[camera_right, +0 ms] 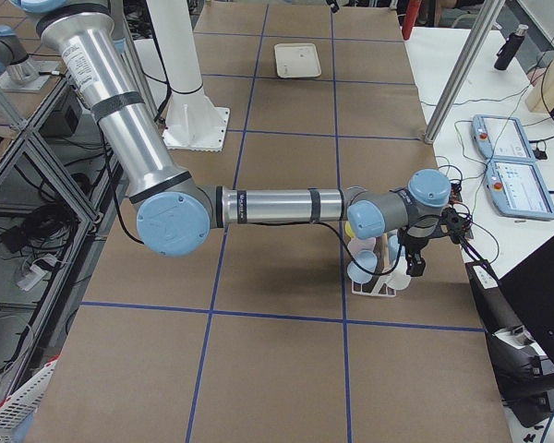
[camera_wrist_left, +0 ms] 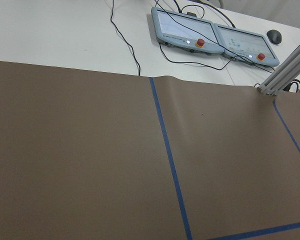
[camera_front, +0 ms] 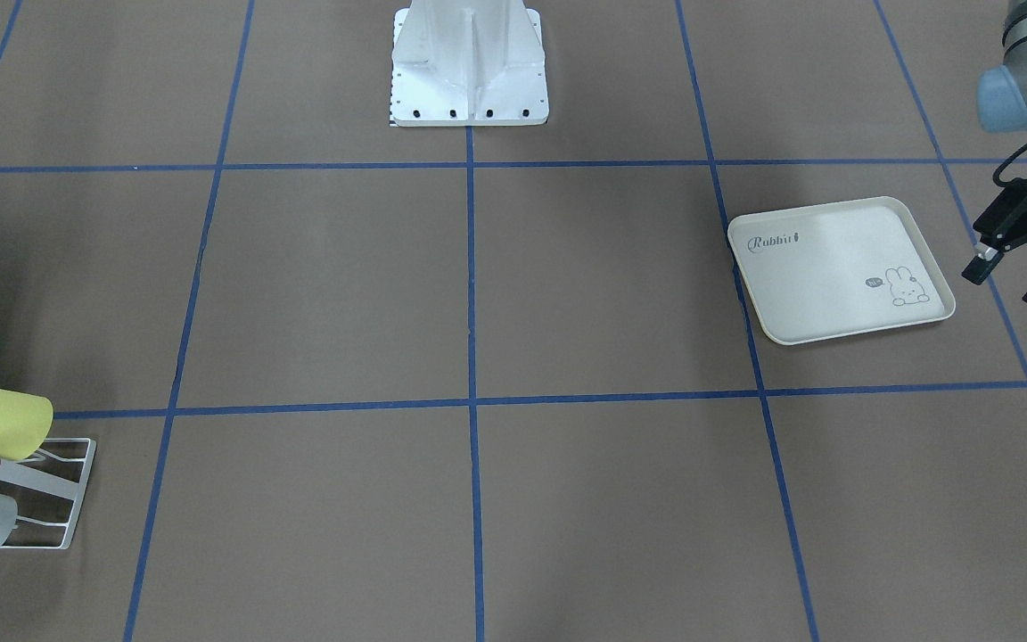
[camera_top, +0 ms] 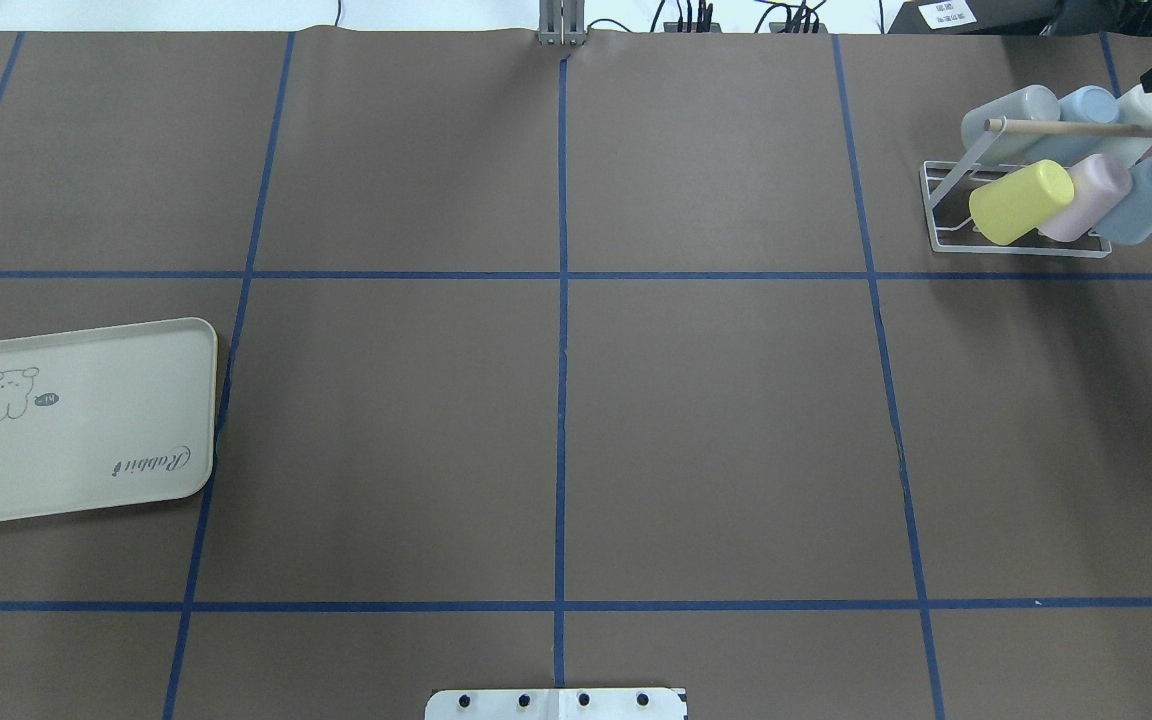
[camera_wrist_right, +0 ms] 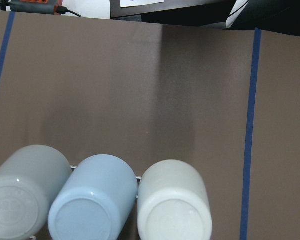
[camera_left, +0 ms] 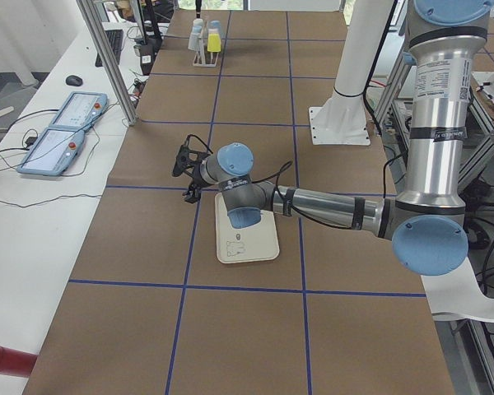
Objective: Transfer IKEA cup to right arm and place on rack
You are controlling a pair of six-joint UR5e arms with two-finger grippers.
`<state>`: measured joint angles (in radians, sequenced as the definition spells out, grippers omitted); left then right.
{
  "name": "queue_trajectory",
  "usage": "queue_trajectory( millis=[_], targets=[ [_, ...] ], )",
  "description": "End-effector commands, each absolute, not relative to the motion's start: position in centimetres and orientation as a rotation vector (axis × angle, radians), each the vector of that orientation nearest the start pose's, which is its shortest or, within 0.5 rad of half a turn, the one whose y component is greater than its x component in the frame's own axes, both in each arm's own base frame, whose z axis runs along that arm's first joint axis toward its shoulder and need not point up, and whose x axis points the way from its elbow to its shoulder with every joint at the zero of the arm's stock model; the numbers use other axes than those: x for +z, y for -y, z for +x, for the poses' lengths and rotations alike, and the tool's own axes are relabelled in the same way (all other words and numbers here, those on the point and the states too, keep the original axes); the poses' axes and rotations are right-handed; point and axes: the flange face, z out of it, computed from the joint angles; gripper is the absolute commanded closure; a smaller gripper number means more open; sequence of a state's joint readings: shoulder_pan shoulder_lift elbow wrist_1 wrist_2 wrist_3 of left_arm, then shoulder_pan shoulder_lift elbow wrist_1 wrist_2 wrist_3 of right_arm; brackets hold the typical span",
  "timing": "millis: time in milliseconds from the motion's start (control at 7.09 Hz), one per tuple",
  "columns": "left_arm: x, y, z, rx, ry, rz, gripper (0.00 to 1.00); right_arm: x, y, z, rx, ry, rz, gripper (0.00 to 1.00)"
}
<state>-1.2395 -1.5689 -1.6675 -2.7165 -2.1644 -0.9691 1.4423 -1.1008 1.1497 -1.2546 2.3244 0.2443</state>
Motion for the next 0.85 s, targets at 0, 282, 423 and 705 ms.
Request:
queue_trajectory(
  millis=[0, 282, 423, 705],
  targets=[
    [48.8, 49.8, 9.1, -0.176, -1.125, 0.633, 0.0, 53.8, 71.1, -2.4, -0.035, 0.802, 0.227, 0.0],
    [49.5, 50.7, 8.8, -0.087, -1.02, 0.633, 0.0, 52.9, 68.3, 0.1, -0.016, 0.813, 0.245, 0.0],
    [50.6, 51.0, 8.1, -0.067, -0.976, 0.625, 0.0, 53.1, 64.3, 1.1, -0.013, 0.841, 0.248, 0.0],
    [52.8, 52.1, 4.4, -0.022, -0.829, 0.56, 0.0, 53.8, 58.7, 3.1, 0.005, 0.851, 0.264, 0.0]
  ],
)
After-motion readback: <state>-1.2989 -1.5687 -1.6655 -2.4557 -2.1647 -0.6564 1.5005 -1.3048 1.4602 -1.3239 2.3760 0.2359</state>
